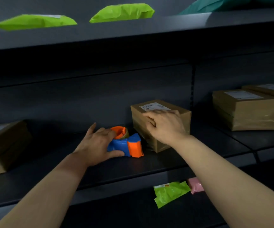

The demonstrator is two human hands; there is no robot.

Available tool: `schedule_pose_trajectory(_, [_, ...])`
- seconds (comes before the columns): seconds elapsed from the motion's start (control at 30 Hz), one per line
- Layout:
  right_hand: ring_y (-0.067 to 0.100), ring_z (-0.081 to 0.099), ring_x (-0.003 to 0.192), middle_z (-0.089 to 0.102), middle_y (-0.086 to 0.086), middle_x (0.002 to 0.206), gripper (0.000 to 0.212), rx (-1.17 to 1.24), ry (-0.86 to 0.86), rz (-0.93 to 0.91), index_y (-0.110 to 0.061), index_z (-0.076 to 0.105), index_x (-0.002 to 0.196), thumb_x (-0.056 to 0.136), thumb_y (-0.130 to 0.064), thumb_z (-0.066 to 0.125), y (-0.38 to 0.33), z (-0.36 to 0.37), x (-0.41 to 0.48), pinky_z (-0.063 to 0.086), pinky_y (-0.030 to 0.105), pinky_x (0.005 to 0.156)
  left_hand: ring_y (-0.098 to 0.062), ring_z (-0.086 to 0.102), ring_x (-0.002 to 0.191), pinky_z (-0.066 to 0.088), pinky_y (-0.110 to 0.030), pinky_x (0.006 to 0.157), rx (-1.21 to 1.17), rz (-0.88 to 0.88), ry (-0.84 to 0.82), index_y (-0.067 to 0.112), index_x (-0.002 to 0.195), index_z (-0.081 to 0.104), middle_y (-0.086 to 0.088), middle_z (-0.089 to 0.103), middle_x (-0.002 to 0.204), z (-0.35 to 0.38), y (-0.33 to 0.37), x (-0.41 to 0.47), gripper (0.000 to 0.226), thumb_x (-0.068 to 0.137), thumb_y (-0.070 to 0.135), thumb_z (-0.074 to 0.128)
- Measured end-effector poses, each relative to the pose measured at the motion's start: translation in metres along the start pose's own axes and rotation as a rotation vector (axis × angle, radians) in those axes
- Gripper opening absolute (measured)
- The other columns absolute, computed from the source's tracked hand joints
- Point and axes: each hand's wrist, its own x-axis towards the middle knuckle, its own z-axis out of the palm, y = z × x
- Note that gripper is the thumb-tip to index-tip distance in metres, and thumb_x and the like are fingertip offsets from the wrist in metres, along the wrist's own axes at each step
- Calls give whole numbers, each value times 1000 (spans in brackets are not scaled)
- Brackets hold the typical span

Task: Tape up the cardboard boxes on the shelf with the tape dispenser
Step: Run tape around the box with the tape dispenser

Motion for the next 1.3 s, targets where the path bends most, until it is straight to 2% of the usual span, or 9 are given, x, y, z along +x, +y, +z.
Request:
schedule_pose_trajectory(0.2, [12, 46, 131, 51, -12, 143, 42, 24, -25, -1, -43, 44, 138, 96, -42, 43, 2, -7, -4, 31, 39, 105, -5, 35, 132, -13, -42, 117, -8, 41, -121, 34, 142, 31, 12, 49, 139, -9, -13, 9, 99, 63, 91, 10])
schedule_pose_trajectory(0.33, [11, 37, 138, 41, -13, 150, 48, 28, -76, -38, -42, 38, 143, 96, -52, 41, 4, -10, -5, 26, 39, 107, -5, 34, 134, -11, -44, 117, 7, 41, -139, 34, 143, 30, 11, 48, 140, -11, -11, 10, 105, 60, 92, 4])
schedule_pose_trajectory(0.43, [13, 25, 144, 24, -13, 159, 83, -13, -253, -80, -40, 22, 150, 80, -70, 56, 9, -20, -3, 21, 40, 112, -8, 44, 124, 6, -44, 116, 31, 16, -101, 35, 131, 37, 9, 55, 127, -17, -6, 8, 94, 64, 92, 4])
schedule_pose_trajectory(0.57, [17, 27, 143, 24, -9, 159, 116, -50, -316, -95, -36, 17, 153, 59, -64, 79, 8, -24, -3, 24, 41, 113, -9, 50, 107, 22, -39, 101, 156, 67, 15, 36, 111, 39, 14, 58, 106, -34, -1, 10, 88, 64, 90, -12])
schedule_pose_trajectory(0.8, [21, 34, 138, 36, -3, 151, 108, -155, -231, -4, -29, 26, 149, 61, -53, 83, -14, -21, -5, 26, 43, 110, -15, 60, 87, 27, -40, 93, 420, -16, 8, 26, 102, 54, 5, 66, 90, -65, 29, 7, 72, 77, 85, 21])
schedule_pose_trajectory(0.97, [24, 37, 133, 42, 0, 145, 104, -206, -225, 66, -26, 31, 146, 60, -49, 85, -26, -17, -3, 27, 46, 106, -15, 40, 59, 31, -39, 86, 416, -189, 25, 20, 78, 45, 5, 47, 63, -69, 65, 9, 61, 82, 81, 34])
schedule_pose_trajectory(1.1, [23, 36, 134, 39, -1, 148, 106, -176, -243, 53, -27, 27, 149, 62, -48, 84, -24, -21, -8, 27, 46, 106, -17, 57, 80, 33, -37, 85, 382, -382, 3, 21, 87, 60, 4, 62, 83, -59, 57, 8, 55, 88, 71, 40])
schedule_pose_trajectory(1.2, [22, 34, 136, 38, -2, 149, 108, -155, -248, 27, -28, 26, 149, 61, -48, 85, -23, -24, -10, 27, 44, 107, -16, 53, 63, 32, -36, 75, 373, -428, 121, 19, 75, 45, 5, 48, 61, -47, 49, 1, 59, 85, 76, 35])
schedule_pose_trajectory(1.3, [21, 36, 136, 38, -4, 150, 106, -104, -250, -9, -33, 27, 148, 61, -52, 84, -19, -27, -11, 27, 44, 107, -20, 60, 83, 37, -38, 79, 317, -449, 141, 18, 91, 49, 1, 63, 81, -31, 55, 1, 60, 87, 75, 34])
